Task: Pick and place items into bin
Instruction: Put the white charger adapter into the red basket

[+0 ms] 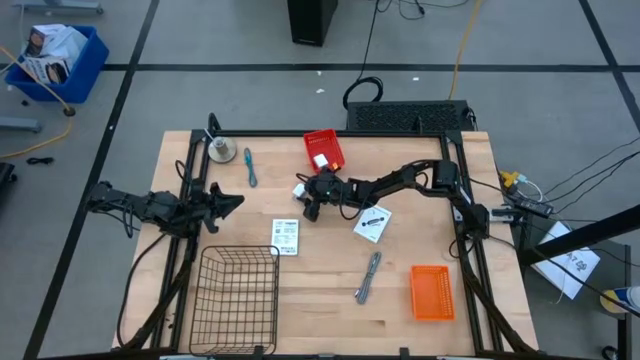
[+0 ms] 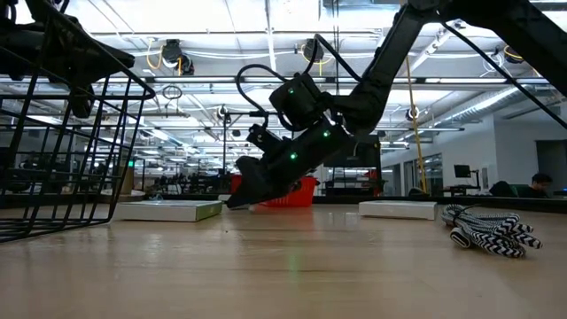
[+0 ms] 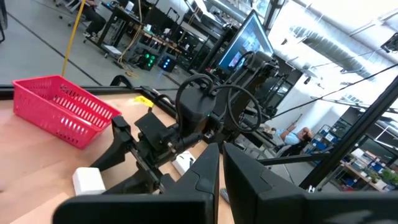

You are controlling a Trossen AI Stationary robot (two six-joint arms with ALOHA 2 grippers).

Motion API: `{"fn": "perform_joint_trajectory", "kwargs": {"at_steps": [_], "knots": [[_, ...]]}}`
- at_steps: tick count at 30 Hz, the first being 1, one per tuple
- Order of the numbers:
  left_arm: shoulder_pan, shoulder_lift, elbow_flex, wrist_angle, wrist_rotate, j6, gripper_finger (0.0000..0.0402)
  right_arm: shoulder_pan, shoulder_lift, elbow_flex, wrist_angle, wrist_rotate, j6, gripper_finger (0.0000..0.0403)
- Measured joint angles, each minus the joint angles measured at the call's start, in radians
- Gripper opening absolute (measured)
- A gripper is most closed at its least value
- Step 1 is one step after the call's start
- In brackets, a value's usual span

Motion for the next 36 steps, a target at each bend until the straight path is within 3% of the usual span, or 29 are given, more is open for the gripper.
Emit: {"fn": "perform_joint_trajectory", "kwargs": {"at_steps": [12,21,29,33,36], "knots": [[0.000,0.000,0.000,-0.003,-0.002,-0.001,0.0026,0.037,-0.011,-0.001,0.051,0.011,-0.043,0.0199],[0.000,0.000,0.000,-0.008,-0.002,-0.002,0.0026,0.048,-0.116,-0.001,-0.014,0.241,-0.050,0.0203],[0.000,0.000,0.000,-0.018,-0.002,-0.023,0.0026,-0.012,-0.208,-0.001,-0.122,0.409,-0.022,0.0200],[0.000,0.000,0.000,-0.022,-0.001,-0.025,0.0026,-0.078,-0.224,-0.001,-0.200,0.401,0.029,0.0203],[0.000,0.000,-0.001,-0.022,-0.002,-0.025,0.0026,-0.135,-0.225,-0.001,-0.229,0.338,0.075,0.0202]]}}
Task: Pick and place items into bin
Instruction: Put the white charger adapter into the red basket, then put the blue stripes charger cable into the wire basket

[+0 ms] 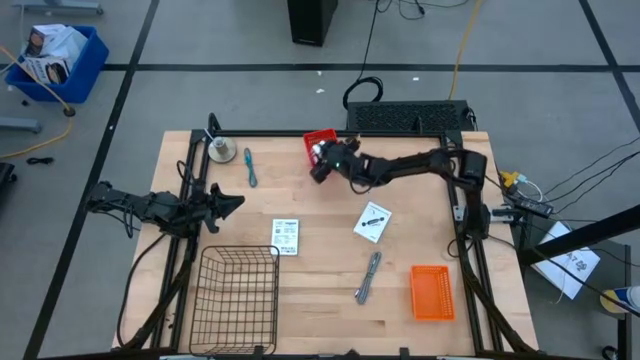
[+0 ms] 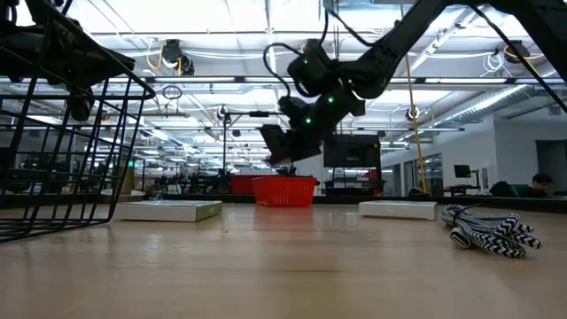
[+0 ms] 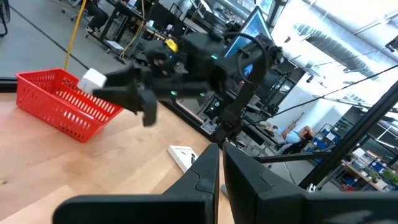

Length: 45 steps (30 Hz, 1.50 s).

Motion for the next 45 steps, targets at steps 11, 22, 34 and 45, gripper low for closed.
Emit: {"fn": "perform_joint_trajectory", "kwargs": {"at_steps": [11,22,34,45], "knots": [[0.000,0.000,0.000,0.002,-0.051,0.011,0.0026,-0.125,0.000,0.000,-0.075,-0.292,0.085,0.0206],[0.000,0.000,0.000,0.005,-0.081,0.014,0.0026,-0.092,0.000,0.000,-0.086,-0.291,0.030,0.0231],[0.000,0.000,0.000,0.004,-0.082,0.081,0.0026,-0.066,0.000,0.000,-0.094,-0.289,0.021,0.0242],[0.000,0.000,0.000,0.004,-0.085,0.112,0.0026,0.065,0.000,0.000,-0.046,-0.289,-0.059,0.0238]]}}
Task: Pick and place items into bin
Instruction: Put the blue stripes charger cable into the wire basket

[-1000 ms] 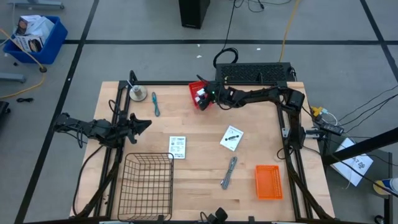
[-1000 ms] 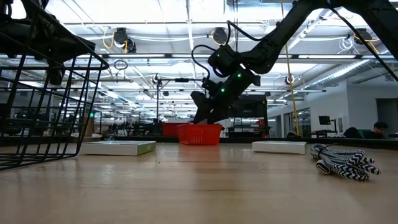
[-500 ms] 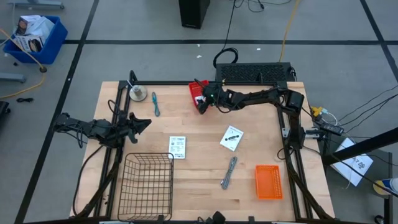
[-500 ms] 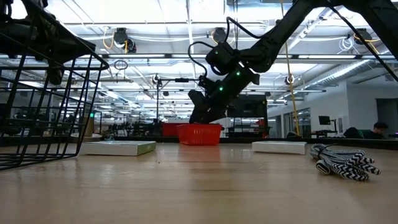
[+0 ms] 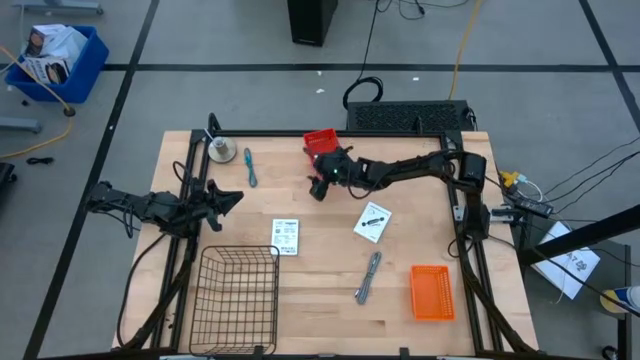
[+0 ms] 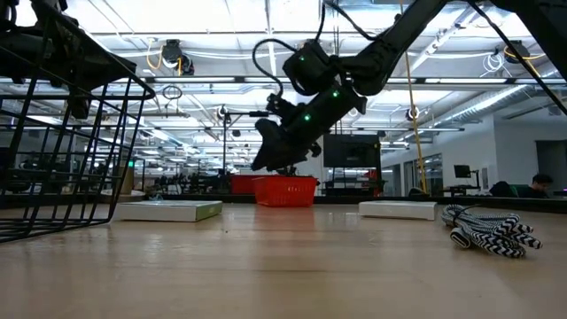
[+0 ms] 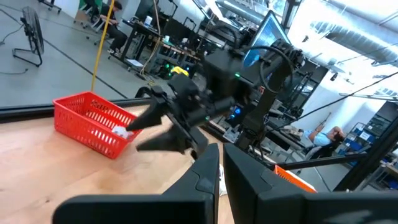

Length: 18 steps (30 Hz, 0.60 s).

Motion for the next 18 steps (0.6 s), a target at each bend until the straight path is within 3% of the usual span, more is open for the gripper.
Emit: {"fn": "perform_joint_trajectory", "kwargs": {"at_steps": [12,18], "knots": [[0.000,0.000,0.028,0.059,-0.049,0.068,0.0033,0.140,-0.071,0.000,-0.148,-0.001,-0.012,0.0238],[0.000,0.000,0.046,0.072,-0.206,0.089,0.0107,0.201,-0.133,0.000,-0.150,-0.001,-0.020,0.0238]]}}
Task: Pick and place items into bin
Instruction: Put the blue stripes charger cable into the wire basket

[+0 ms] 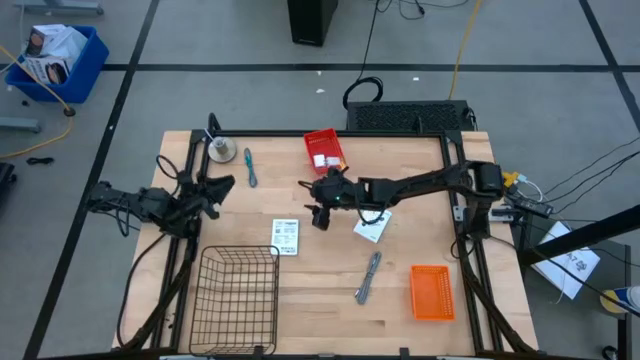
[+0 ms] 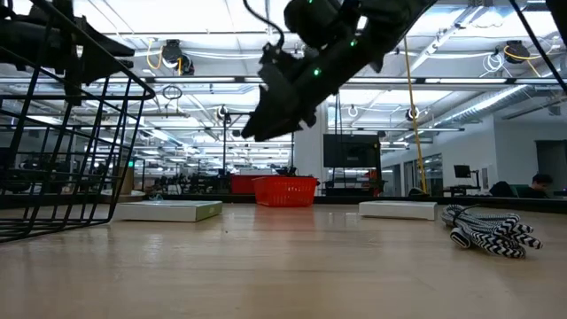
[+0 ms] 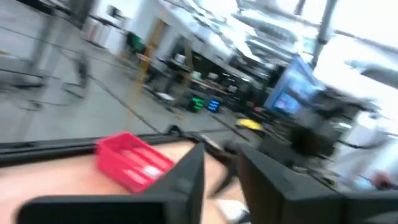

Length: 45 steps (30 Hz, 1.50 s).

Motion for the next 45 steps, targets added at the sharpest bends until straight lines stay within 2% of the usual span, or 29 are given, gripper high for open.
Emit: {"fn": "perform_joint_trajectory", "kwargs": {"at_steps": [4,8,15,20,26,33,36,39,42,45], "knots": [[0.003,0.000,0.000,0.001,-0.095,0.006,0.0165,0.033,-0.028,0.000,0.000,0.000,0.000,0.0238],[0.021,0.000,0.000,0.004,-0.128,-0.029,0.0194,0.062,-0.038,0.000,-0.001,0.000,0.003,0.0238],[0.061,0.015,0.001,0.100,0.015,-0.128,0.0184,0.123,-0.038,0.000,-0.031,0.000,0.040,0.0238],[0.089,0.104,0.056,0.108,0.073,-0.167,0.0168,0.169,-0.038,0.000,-0.053,0.000,0.055,0.0238],[0.134,0.310,0.228,0.049,0.072,-0.127,0.0166,0.200,-0.038,0.000,-0.090,0.000,0.083,0.0238],[0.328,0.551,0.556,-0.338,0.089,-0.186,0.0166,0.227,-0.038,0.000,-0.170,0.000,0.106,0.0238],[0.458,0.654,0.678,-0.494,0.168,-0.254,0.0166,0.232,-0.038,0.000,-0.203,0.022,0.131,0.0238],[0.599,0.757,0.757,-0.586,0.368,-0.295,0.0166,0.238,-0.038,0.000,-0.267,0.081,0.167,0.0238],[0.722,0.858,0.790,-0.633,0.527,-0.361,0.0166,0.242,-0.038,0.000,-0.331,0.129,0.188,0.0238],[0.824,0.956,0.799,-0.660,0.610,-0.404,0.0166,0.243,-0.038,0.000,-0.370,0.133,0.209,0.0238]]}}
